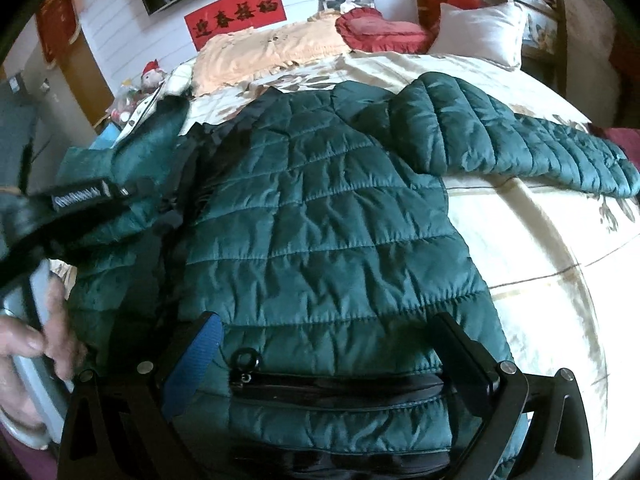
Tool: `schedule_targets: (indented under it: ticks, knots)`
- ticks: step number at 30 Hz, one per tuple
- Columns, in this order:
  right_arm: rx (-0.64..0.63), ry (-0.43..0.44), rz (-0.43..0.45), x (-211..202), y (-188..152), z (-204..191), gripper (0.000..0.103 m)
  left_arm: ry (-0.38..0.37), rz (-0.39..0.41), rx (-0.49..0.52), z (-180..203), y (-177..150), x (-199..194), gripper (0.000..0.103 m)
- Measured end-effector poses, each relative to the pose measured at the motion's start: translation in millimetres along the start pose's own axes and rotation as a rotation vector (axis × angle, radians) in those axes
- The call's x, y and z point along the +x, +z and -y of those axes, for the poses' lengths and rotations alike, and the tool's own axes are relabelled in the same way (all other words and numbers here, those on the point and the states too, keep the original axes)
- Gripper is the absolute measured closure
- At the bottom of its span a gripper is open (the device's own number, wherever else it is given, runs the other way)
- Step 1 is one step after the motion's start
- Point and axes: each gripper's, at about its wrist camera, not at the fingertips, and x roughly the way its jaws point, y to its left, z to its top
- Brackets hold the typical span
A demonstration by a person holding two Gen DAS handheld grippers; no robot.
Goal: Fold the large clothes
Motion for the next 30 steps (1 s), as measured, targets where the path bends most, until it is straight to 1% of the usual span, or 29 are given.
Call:
schedule_targets:
  ticks: [2, 4, 5, 6, 8, 11, 15, 17, 19, 20, 21, 22, 24, 25, 27, 30]
  knots:
    - [0.0, 0.002, -0.001, 0, 0, 0, 0.0, -0.008, -0.008, -0.001, 1, -4, 4, 0.091]
    - [0.001, 0.002, -0.002, -1, 0, 0, 0.0, -0.026, -0.012, -0.004, 3, -5, 4, 0.086]
    - [0.004, 0.004, -0.002, -1, 1, 0, 0.0, -0.054, -0.024, -0.01, 2, -5, 3, 0.076]
    - [0.005, 0.004, -0.003, -1, 1, 0, 0.0, -0.08, -0.039, -0.013, 2, -5, 2, 0.062]
    - [0.012, 0.006, -0.003, -1, 1, 2, 0.0, -0.122, -0.047, -0.017, 2, -4, -6, 0.051]
    - [0.025, 0.019, -0.008, -1, 3, 2, 0.0, -0.131, -0.033, 0.001, 2, -3, -26, 0.049]
    - [0.024, 0.051, -0.01, -1, 6, -4, 0.0, -0.119, -0.011, -0.023, -17, -5, -58, 0.047]
    - [0.013, 0.077, -0.006, 0, 9, -10, 0.0, -0.091, 0.01, -0.04, -32, -8, -76, 0.047]
    - [0.007, 0.115, -0.005, 3, 14, -15, 0.0, -0.039, 0.049, -0.049, -51, -12, -94, 0.047]
    - [0.01, 0.134, -0.005, 5, 18, -17, 0.0, 0.001, 0.071, -0.053, -59, -15, -99, 0.047]
    - [0.014, 0.169, -0.001, 8, 22, -20, 0.0, 0.063, 0.093, -0.06, -69, -18, -105, 0.047]
    - [0.019, 0.191, 0.0, 10, 26, -22, 0.0, 0.105, 0.108, -0.067, -76, -22, -108, 0.047]
    - [0.036, 0.231, -0.008, 18, 36, -26, 0.0, 0.167, 0.133, -0.09, -95, -29, -112, 0.047]
    - [0.049, 0.251, -0.017, 24, 42, -29, 0.0, 0.191, 0.133, -0.106, -104, -33, -110, 0.047]
    - [0.072, 0.283, -0.03, 35, 53, -34, 0.0, 0.227, 0.103, -0.146, -121, -41, -101, 0.047]
    - [0.102, 0.344, -0.06, 58, 74, -48, 0.0, 0.236, 0.058, -0.21, -140, -49, -86, 0.047]
